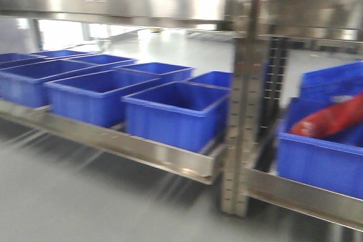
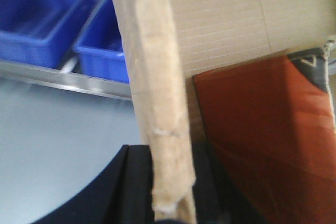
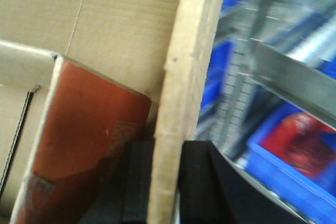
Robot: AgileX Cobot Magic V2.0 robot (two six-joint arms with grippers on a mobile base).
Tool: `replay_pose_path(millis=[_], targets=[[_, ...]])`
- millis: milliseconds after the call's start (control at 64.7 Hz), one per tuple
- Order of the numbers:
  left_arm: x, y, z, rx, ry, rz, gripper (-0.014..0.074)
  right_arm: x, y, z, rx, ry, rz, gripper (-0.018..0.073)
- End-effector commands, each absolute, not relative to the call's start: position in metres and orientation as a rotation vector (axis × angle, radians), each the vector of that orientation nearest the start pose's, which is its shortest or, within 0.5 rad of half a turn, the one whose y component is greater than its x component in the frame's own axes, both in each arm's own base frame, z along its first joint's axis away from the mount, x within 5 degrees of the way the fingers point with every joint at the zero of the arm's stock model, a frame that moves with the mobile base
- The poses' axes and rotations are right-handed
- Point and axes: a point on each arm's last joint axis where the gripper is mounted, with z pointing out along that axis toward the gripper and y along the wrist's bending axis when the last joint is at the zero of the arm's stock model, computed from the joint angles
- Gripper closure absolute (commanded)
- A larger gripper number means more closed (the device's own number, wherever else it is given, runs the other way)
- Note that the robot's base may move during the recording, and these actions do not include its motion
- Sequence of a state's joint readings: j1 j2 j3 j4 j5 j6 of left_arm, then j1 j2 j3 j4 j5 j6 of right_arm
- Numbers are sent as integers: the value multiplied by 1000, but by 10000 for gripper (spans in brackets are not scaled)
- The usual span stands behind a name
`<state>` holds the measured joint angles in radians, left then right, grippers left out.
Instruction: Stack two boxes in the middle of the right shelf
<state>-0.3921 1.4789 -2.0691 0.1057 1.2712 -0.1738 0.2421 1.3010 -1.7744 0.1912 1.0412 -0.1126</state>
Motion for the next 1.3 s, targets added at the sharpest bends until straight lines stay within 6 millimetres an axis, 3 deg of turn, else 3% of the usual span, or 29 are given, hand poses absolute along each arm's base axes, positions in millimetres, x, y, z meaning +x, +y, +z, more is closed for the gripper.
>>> replay_pose_path(millis=[0,1282], targets=[[247,-94,542,221,2082,-222,708,231,68,525,-351,1956,274,713],[247,-94,542,221,2082,-222,708,231,68,525,-351,1956,274,713]])
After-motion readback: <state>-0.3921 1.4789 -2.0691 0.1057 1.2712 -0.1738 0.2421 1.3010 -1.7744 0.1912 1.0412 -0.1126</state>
